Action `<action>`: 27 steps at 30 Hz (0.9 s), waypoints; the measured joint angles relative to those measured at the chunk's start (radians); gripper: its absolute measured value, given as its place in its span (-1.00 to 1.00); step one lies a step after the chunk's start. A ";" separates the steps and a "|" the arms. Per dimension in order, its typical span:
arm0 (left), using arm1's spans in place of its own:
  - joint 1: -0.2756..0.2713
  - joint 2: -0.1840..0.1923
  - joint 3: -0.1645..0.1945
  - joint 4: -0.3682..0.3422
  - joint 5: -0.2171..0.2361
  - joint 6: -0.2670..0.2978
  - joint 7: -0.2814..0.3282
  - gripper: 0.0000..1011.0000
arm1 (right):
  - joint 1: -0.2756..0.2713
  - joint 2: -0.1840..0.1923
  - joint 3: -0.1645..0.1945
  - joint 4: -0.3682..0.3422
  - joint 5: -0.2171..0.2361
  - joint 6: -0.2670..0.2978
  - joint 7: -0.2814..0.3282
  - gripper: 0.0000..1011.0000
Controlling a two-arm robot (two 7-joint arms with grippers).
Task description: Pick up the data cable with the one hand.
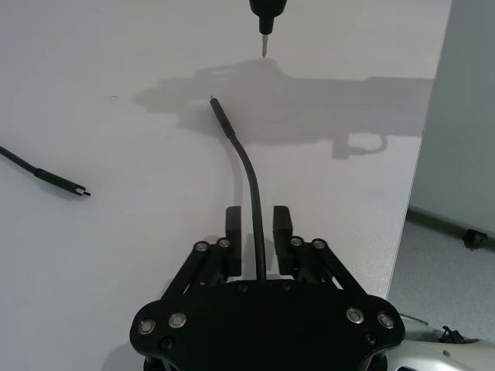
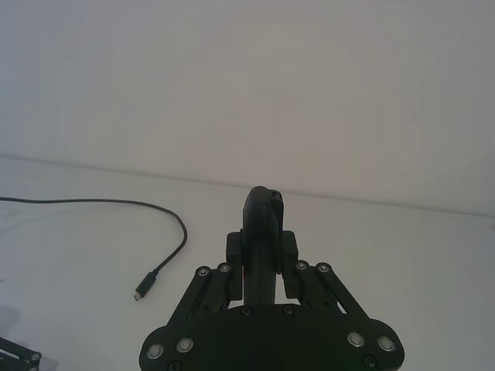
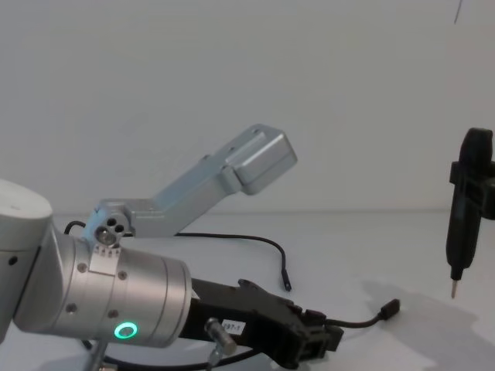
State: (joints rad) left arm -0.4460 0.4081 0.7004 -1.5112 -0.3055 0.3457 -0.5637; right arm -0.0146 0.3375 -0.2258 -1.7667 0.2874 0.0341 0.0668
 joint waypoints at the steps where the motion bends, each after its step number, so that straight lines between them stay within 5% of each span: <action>1: 0.001 0.000 -0.001 0.000 0.000 0.000 0.000 -0.50 | 0.000 0.000 0.000 0.000 0.000 0.000 0.000 -0.45; 9: 0.012 0.012 -0.019 -0.017 -0.020 -0.015 -0.017 -0.92 | 0.000 0.000 0.000 0.000 0.000 0.000 0.000 -0.45; 27: 0.055 0.099 -0.081 -0.115 -0.101 -0.045 -0.070 -0.92 | 0.000 0.000 0.000 0.000 0.000 0.000 0.000 -0.45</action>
State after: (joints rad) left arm -0.3911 0.5074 0.6197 -1.6267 -0.4066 0.3012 -0.6338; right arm -0.0146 0.3375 -0.2258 -1.7667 0.2873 0.0341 0.0668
